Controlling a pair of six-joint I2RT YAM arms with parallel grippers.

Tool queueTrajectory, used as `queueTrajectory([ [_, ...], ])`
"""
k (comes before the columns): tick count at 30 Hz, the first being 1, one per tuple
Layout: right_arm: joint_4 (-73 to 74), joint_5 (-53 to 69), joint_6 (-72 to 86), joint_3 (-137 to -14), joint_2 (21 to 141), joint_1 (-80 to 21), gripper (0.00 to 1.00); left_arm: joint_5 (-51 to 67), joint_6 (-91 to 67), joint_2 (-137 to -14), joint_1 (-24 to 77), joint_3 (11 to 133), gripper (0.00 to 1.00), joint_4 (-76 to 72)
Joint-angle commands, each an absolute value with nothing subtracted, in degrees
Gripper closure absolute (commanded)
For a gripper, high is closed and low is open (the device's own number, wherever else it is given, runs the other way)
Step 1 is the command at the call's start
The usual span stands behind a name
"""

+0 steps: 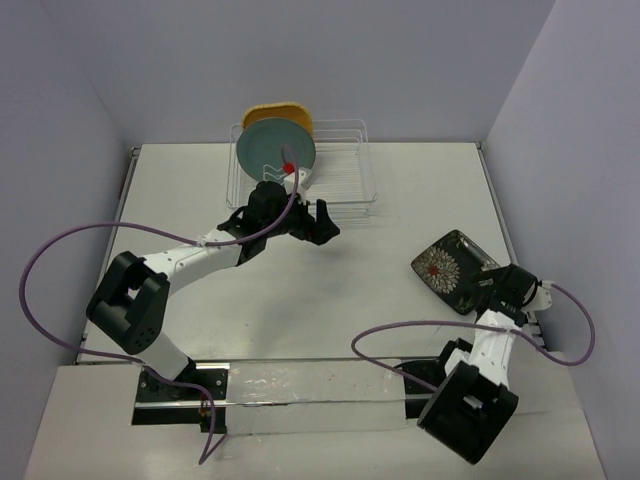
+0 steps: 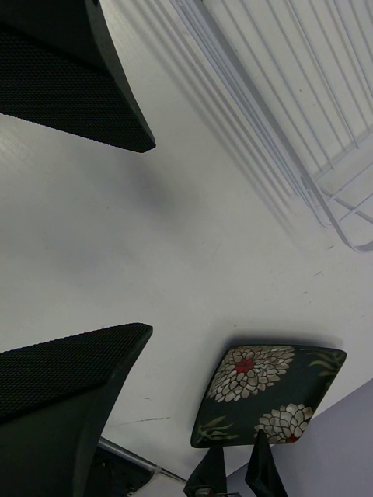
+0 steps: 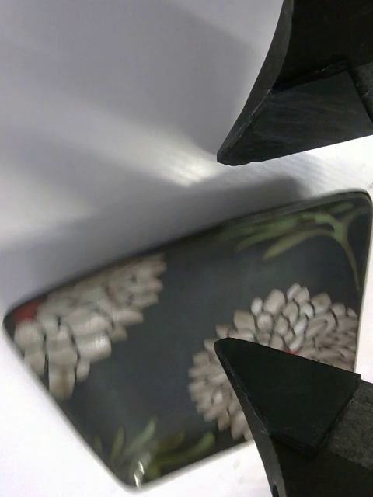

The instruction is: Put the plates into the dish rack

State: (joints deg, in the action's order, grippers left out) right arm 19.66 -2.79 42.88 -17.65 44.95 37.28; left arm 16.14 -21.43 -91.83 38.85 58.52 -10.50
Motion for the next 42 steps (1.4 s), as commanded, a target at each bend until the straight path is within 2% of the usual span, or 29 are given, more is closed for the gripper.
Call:
queueTrajectory([
  [1, 14.65, 5.07, 40.81, -16.06, 49.26, 40.84, 0.01, 14.27, -20.05, -90.35, 38.94, 58.72, 0.01, -12.36],
  [3, 13.15, 7.31, 40.36, -15.64, 51.72, 41.62, 0.03, 13.73, -19.74, -90.41, 38.94, 58.69, 0.01, -12.63],
  [12, 8.64, 16.86, 38.20, -15.66, 63.61, 43.73, 0.29, 13.00, -19.59, -92.37, 37.01, 58.19, 0.01, -15.91],
  [14, 8.35, 17.98, 38.11, -15.81, 64.14, 44.23, 0.32, 14.01, -20.37, -92.67, 35.87, 58.12, 0.01, -17.03],
  [20, 8.42, 18.78, 37.58, -15.13, 65.03, 44.56, 0.57, 18.45, -22.75, -94.78, 31.73, 58.35, 0.01, -18.54],
  [21, 8.36, 19.12, 37.38, -15.20, 65.42, 44.56, 0.69, 18.92, -23.15, -94.98, 31.26, 58.28, 0.01, -19.01],
  [26, 8.09, 20.21, 36.57, -15.55, 67.49, 44.56, 1.00, 19.16, -23.29, -95.10, 29.89, 57.49, 0.01, -19.77],
  [31, 7.75, 19.97, 35.37, -15.89, 63.59, 44.56, 1.00, 18.56, -23.30, -93.69, 29.37, 56.38, 0.01, -20.45],
  [34, 6.29, 22.14, 33.77, -16.00, 51.89, 44.47, 1.00, 18.54, -23.45, -92.60, 29.36, 55.76, 0.01, -20.80],
  [36, 5.36, 22.80, 33.40, -15.91, 48.53, 44.27, 1.00, 18.54, -23.76, -92.37, 29.29, 55.57, 0.01, -20.83],
  [39, 4.57, 23.17, 33.31, -16.78, 35.17, 43.77, 1.00, 19.22, -24.17, -92.02, 29.27, 55.46, 0.01, -21.18],
  [42, 4.47, 25.14, 33.54, -19.38, 28.89, 43.67, 1.00, 18.51, -24.55, -91.62, 29.17, 55.33, 0.01, -21.18],
])
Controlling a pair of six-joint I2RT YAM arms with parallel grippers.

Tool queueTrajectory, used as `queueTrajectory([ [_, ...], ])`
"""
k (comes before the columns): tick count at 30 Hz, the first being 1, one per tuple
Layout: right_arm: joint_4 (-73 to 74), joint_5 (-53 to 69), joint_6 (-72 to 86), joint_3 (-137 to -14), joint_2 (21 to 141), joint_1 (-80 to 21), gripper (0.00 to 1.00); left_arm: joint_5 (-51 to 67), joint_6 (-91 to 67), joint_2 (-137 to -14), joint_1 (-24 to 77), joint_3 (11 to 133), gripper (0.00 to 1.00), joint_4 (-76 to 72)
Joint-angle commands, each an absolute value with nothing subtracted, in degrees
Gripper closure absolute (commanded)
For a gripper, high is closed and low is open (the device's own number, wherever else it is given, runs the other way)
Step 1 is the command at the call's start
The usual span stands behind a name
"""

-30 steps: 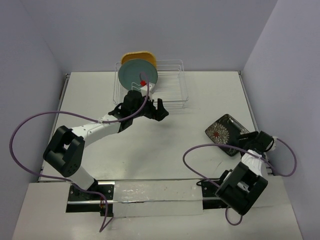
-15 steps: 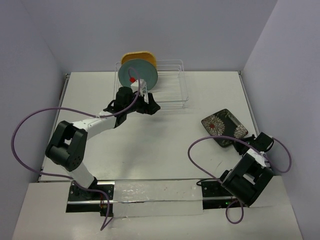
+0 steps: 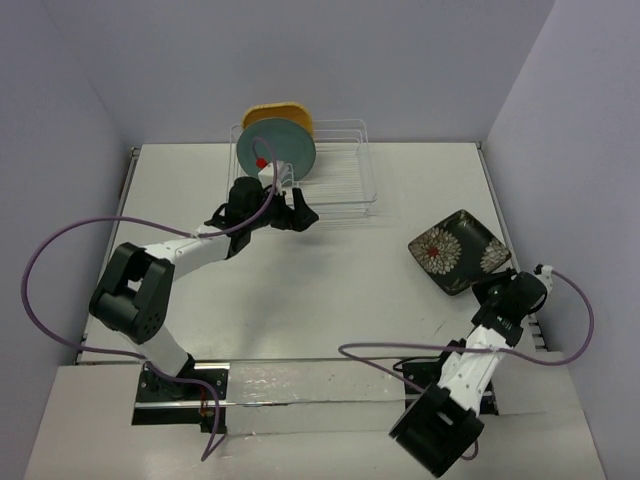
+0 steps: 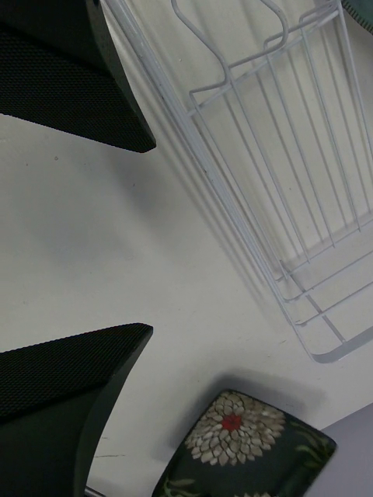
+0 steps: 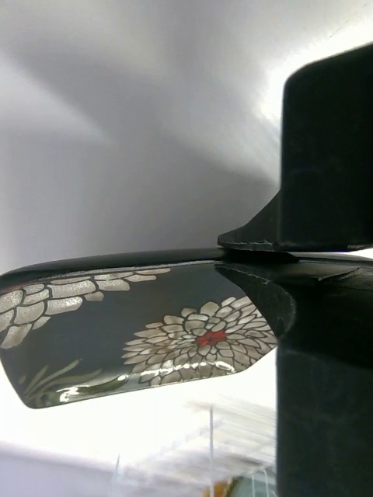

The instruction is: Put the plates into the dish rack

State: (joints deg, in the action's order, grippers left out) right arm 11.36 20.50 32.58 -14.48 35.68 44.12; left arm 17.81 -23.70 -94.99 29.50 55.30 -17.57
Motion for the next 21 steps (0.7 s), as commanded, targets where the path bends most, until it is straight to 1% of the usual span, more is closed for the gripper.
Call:
queueTrajectory([
  [1, 4.42, 26.21, 33.75, -20.61, 28.09, 43.61, 1.00, 18.34, -24.66, -91.40, 29.11, 55.17, 0.01, -21.18],
  [6, -0.66, 34.19, 36.86, -26.20, 27.58, 42.78, 1.00, 17.24, -25.43, -89.66, 29.00, 54.32, 0.01, -21.36],
  [8, -3.66, 33.96, 37.55, -28.25, 28.15, 40.76, 1.00, 16.84, -25.85, -88.91, 29.00, 53.92, 0.01, -21.42],
  [10, -4.44, 30.31, 36.32, -32.97, 29.28, 33.72, 1.00, 15.89, -26.23, -87.33, 28.90, 53.42, 0.01, -21.51],
  [11, -4.31, 27.96, 34.63, -34.52, 29.79, 28.51, 1.00, 15.51, -26.38, -86.82, 28.82, 53.07, 0.01, -21.44],
  [12, -4.31, 23.14, 33.77, -37.20, 31.17, 25.56, 1.00, 15.13, -26.45, -85.98, 28.74, 52.91, 0.01, -21.36],
  [14, -4.36, 17.65, 31.54, -41.35, 34.33, 18.29, 1.00, 13.58, -27.09, -84.43, 28.57, 52.36, 0.01, -20.72],
  [16, -5.57, 16.79, 30.91, -44.57, 36.67, 15.62, 1.00, 11.84, -27.83, -82.77, 28.48, 51.46, 0.01, -20.14],
  [19, -9.50, 16.97, 30.16, -49.62, 43.62, 10.42, 1.00, 7.04, -30.10, -79.34, 28.39, 49.16, 0.01, -20.48],
  [21, -9.49, 16.64, 27.85, -55.17, 48.11, 6.32, 1.00, 3.80, -31.69, -76.68, 28.45, 47.29, 0.01, -20.30],
])
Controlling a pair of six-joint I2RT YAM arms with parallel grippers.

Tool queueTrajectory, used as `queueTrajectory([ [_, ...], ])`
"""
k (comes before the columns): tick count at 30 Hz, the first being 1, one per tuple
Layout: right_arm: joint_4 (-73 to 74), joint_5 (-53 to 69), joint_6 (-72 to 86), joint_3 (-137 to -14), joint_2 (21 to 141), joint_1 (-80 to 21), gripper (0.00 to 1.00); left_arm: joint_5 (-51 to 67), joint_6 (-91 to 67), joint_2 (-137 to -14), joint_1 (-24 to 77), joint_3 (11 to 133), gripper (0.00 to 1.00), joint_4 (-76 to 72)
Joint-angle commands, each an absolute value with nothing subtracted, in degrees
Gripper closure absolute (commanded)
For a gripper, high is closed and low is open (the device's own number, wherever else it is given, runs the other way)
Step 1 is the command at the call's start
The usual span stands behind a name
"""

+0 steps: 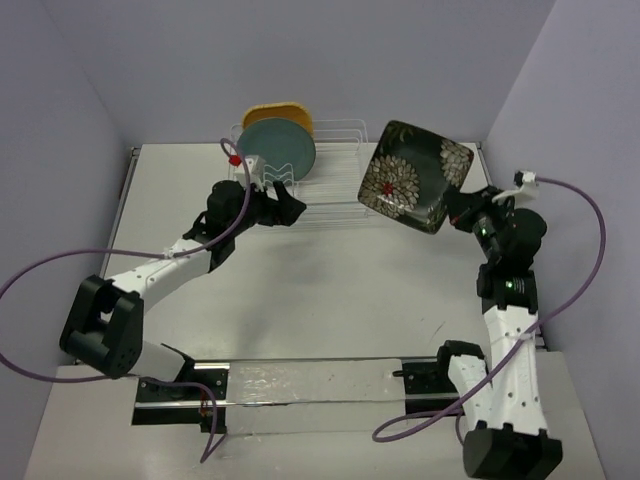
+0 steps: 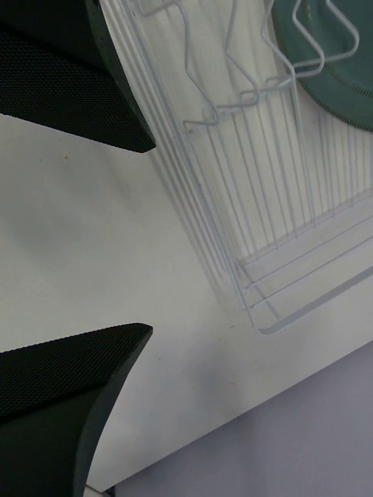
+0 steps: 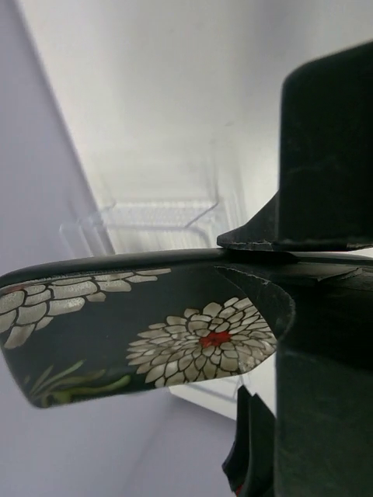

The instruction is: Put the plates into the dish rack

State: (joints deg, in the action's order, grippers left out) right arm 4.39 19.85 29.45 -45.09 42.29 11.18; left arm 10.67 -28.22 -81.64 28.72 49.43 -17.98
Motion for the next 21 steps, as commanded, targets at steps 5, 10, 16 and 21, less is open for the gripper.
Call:
queueTrajectory([
  [5, -7.67, 16.27, 20.81, -68.53, 64.18, -0.30, 1.00, -5.62, -35.56, -70.89, 28.30, 43.63, 0.01, -16.29],
  [10, -5.18, 13.35, 12.09, -85.50, 76.59, -8.37, 1.00, -13.53, -40.17, -62.37, 28.21, 39.47, 0.01, -11.16],
  [16, -4.14, 12.75, -3.57, -100.14, 88.40, -15.81, 1.00, -21.08, -44.02, -53.38, 28.21, 34.38, 0.01, -4.15],
  [21, -3.01, 16.52, -19.23, -109.48, 96.11, -20.03, 1.00, -25.39, -46.86, -47.64, 28.27, 30.78, 0.01, 0.19],
])
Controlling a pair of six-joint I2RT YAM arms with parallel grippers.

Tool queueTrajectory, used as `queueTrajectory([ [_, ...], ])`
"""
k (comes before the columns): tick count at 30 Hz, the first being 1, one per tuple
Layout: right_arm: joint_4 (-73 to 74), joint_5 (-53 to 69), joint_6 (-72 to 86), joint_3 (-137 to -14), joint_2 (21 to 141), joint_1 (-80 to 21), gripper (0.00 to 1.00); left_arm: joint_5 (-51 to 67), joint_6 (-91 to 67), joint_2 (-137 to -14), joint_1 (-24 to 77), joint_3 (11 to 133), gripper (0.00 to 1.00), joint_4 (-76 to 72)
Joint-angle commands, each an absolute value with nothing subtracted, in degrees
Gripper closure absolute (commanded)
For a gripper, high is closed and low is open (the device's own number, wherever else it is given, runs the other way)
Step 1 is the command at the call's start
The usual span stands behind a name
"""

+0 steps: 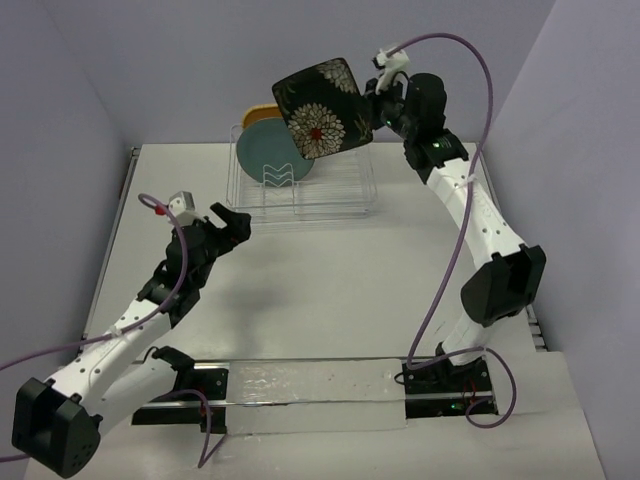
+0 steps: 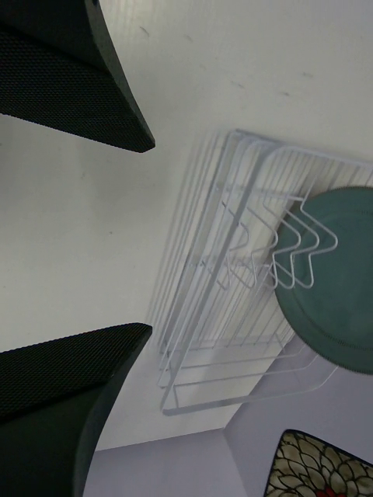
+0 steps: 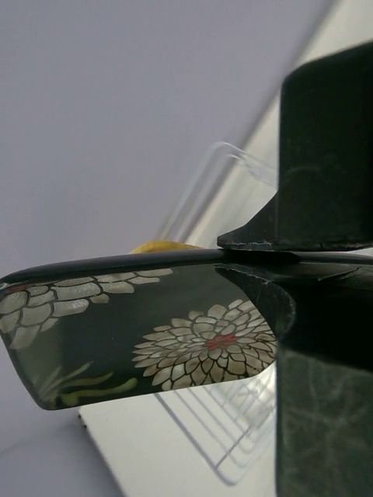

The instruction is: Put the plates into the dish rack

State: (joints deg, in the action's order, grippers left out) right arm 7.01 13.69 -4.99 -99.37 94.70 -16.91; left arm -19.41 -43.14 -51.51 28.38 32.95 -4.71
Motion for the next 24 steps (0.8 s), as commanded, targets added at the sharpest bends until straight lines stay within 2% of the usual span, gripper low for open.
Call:
queueTrajectory([
  [1, -3.18, 16.23, -25.16, -110.29, 97.34, -21.14, 1.00, -26.45, -47.99, -46.61, 28.21, 30.18, 0.01, 1.49],
  [9, -1.66, 11.17, -53.35, -114.26, 106.58, -30.38, 1.00, -35.50, -53.15, -40.80, 28.21, 28.29, 0.01, 9.38],
  [24, -4.08, 2.69, -72.86, -120.15, 117.42, -37.11, 1.00, -39.34, -54.25, -40.69, 28.21, 27.97, 0.01, 11.65],
])
